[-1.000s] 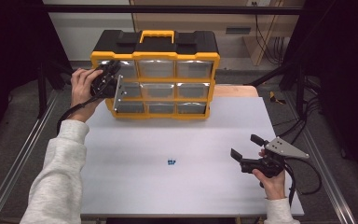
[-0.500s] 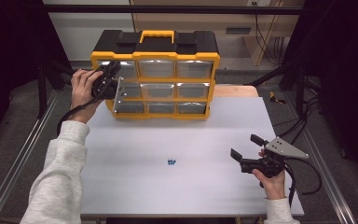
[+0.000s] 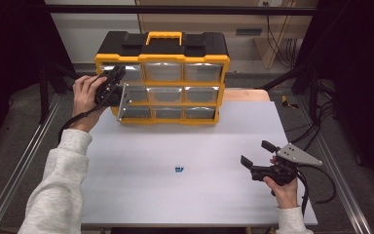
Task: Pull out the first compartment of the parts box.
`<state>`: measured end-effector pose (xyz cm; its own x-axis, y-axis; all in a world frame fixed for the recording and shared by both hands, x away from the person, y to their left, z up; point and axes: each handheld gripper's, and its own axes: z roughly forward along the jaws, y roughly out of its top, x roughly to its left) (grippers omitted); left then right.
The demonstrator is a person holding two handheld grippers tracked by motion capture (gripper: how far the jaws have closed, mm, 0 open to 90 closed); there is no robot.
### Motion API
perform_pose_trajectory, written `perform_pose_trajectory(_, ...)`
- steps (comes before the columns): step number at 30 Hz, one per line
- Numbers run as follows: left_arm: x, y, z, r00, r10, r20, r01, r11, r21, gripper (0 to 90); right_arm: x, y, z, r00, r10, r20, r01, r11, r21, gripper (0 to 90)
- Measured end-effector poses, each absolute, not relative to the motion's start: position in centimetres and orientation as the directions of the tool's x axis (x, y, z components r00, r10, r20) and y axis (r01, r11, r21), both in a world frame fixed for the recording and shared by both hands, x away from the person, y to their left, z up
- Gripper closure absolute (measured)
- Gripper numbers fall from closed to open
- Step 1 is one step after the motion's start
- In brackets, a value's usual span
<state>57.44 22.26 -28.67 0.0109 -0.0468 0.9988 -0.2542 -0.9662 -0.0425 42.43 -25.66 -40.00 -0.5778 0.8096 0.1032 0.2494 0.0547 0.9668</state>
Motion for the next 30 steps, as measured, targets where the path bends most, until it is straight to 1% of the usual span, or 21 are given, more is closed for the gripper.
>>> perform_pose_trajectory(9, 56.5, 22.4, -28.6, 0.01, -0.049, 0.999, -0.263, -0.964, -0.045, 78.5, 42.4, -25.7, -40.0, -0.577, 0.81, 0.101, 0.251, 0.058, 0.966, 4.0)
perform_pose_trajectory(19, 55.5, 22.7, -28.5, 0.021, -0.03, 0.999, -0.27, -0.963, -0.023, 78.5, 42.4, -25.7, -40.0, -0.577, 0.811, 0.102, 0.25, 0.056, 0.967, 4.0)
perform_pose_trajectory(30, 54.3, 22.8, -28.6, 0.013, -0.033, 0.999, -0.274, -0.961, -0.028, 78.6, 42.4, -25.7, -40.0, -0.576, 0.811, 0.101, 0.249, 0.056, 0.967, 4.0)
